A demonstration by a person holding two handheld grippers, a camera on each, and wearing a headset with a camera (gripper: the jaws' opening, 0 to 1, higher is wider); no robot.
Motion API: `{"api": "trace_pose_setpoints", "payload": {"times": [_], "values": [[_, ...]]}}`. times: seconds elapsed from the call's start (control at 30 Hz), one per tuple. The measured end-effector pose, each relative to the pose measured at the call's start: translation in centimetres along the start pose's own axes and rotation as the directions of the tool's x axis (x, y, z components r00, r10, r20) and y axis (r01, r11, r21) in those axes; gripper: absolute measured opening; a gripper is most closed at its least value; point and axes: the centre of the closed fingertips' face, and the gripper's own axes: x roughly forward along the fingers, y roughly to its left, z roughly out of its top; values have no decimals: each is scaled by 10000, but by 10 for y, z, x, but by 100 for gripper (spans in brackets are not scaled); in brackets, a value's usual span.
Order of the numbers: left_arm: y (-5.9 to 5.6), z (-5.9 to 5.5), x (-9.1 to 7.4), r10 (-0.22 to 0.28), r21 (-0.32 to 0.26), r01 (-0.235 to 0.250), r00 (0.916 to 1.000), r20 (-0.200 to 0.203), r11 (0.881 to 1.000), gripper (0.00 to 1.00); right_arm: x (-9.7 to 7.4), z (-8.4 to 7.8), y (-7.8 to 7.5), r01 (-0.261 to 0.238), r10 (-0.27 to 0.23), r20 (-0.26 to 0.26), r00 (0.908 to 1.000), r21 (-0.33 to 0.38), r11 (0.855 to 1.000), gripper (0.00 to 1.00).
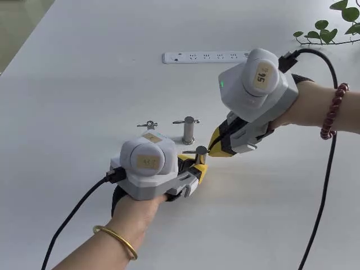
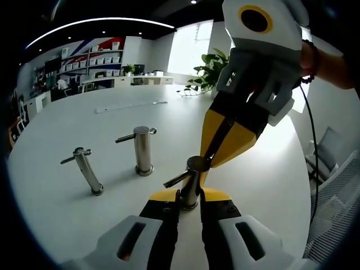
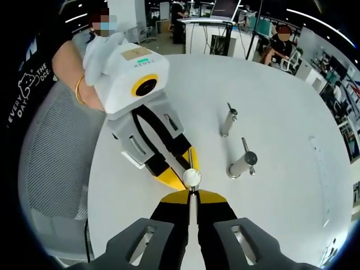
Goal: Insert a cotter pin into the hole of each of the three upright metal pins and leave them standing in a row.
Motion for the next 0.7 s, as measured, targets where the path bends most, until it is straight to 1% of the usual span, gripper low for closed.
{"api": "trace_pose_setpoints", "payload": {"times": [0.07, 0.33, 0.43, 0.5, 0.6, 0.67, 0.7], "values": [[0, 0, 0, 13, -44, -13, 10000, -6, 10000, 13, 0, 0, 0, 1, -1, 12, 10000, 44, 10000, 0], [0, -1, 2, 89, 121, -88, 9999, -112, 9999, 13, 0, 0, 1, 2, -2, 39, 10000, 14, 10000, 0], [0, -2, 2, 93, 131, -91, 9998, -174, 9999, 14, 0, 2, 1, -51, 50, 174, 9998, 80, 10000, 0], [0, -2, 1, 115, 158, -112, 9998, -177, 9998, 15, 0, 1, 1, -44, 41, 169, 9998, 174, 9998, 2], [1, -1, -1, 163, 153, -161, 9997, -182, 9998, 19, -1, 0, 0, 44, -45, 108, 9999, 149, 9999, 8], [2, 0, -3, 184, 137, -182, 9997, -173, 9997, 21, -2, 1, 1, 32, -36, 176, 9998, 215, 9998, 9], [3, 1, -6, 203, 217, -199, 9996, -183, 9996, 22, -2, 2, 1, 37, -43, 228, 9997, 255, 9997, 10]]}}
